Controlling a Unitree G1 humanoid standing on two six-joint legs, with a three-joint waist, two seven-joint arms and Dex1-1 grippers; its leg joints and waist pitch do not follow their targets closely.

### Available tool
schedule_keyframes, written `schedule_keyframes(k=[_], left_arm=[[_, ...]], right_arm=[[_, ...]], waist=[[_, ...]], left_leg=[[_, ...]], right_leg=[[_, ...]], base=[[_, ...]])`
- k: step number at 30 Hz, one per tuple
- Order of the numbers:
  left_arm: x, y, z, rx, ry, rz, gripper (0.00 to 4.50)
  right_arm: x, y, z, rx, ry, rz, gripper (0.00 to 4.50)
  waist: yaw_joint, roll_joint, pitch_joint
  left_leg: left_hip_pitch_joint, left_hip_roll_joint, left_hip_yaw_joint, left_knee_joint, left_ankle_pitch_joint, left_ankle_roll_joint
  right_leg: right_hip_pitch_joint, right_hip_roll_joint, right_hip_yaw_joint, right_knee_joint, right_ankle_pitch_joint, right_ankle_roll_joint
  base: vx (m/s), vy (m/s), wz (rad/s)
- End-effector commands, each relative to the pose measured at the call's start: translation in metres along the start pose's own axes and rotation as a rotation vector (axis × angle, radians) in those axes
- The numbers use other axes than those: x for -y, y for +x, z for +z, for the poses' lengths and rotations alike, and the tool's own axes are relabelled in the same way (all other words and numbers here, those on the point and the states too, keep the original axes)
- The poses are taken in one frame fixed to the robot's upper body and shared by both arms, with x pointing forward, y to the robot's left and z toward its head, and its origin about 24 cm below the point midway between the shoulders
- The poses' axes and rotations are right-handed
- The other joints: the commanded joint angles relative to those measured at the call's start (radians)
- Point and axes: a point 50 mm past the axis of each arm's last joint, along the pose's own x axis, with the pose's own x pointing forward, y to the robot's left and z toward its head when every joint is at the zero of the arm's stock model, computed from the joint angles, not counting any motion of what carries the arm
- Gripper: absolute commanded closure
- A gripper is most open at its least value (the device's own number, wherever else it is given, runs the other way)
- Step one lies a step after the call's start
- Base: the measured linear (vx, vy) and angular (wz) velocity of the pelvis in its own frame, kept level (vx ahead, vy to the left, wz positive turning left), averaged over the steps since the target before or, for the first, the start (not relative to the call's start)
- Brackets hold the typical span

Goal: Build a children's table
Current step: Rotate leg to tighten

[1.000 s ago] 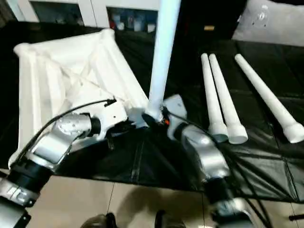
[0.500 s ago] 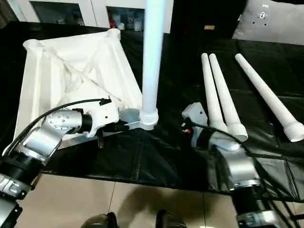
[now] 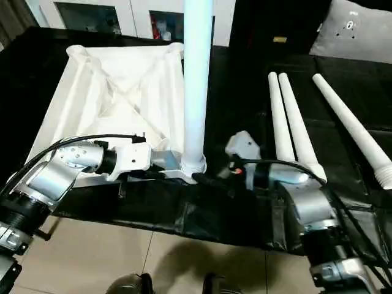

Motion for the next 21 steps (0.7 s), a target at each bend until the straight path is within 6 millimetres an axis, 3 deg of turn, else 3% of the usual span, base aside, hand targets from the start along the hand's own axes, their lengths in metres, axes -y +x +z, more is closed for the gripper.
schedule_keyframes(k=[1,5,10,13,18,21], left_arm=[[0.014,0.011,-0.001,-0.038,0.051,-0.133,4.50],[0.016,0.013,0.002,-0.026,0.066,-0.153,4.50],[0.019,0.015,0.004,-0.016,0.076,-0.172,4.50],[0.019,0.015,0.004,-0.015,0.076,-0.175,4.50],[0.019,0.015,0.003,-0.019,0.073,-0.176,4.50],[0.019,0.015,0.002,-0.021,0.069,-0.177,4.50]], right_arm=[[0.000,0.003,0.002,-0.007,-0.022,0.016,0.01],[0.001,0.008,0.002,-0.006,-0.008,0.022,0.01],[0.000,0.016,0.000,0.013,0.028,0.023,0.47],[-0.001,0.018,-0.001,0.020,0.039,0.025,0.72],[-0.002,0.020,-0.002,0.030,0.056,0.035,1.18],[-0.003,0.020,-0.004,0.022,0.063,0.045,1.47]], waist=[[0.000,-0.004,-0.078],[0.002,-0.003,-0.084],[0.011,-0.001,-0.088],[0.019,0.000,-0.088],[0.018,0.000,-0.085],[0.018,0.001,-0.087]], left_leg=[[0.008,0.068,-0.020,-0.055,-0.110,0.102],[0.007,0.069,-0.020,-0.051,-0.071,0.119],[0.008,0.070,-0.018,-0.047,-0.046,0.136],[0.010,0.073,-0.018,-0.048,-0.055,0.129],[0.009,0.071,-0.020,-0.050,-0.093,0.105],[0.008,0.070,-0.020,-0.049,-0.079,0.105]], right_leg=[[0.064,-0.099,0.066,-0.051,-0.172,-0.234],[0.065,-0.098,0.066,-0.041,-0.099,-0.248],[0.066,-0.098,0.065,-0.035,-0.052,-0.262],[0.065,-0.099,0.065,-0.035,-0.068,-0.259],[0.066,-0.101,0.065,-0.041,-0.122,-0.246],[0.067,-0.099,0.065,-0.038,-0.102,-0.244]], base=[[0.000,0.000,0.00],[0.000,0.000,0.00],[0.000,0.000,0.00],[0.000,0.000,0.00],[0.000,0.000,0.00],[0.000,0.000,0.00]])
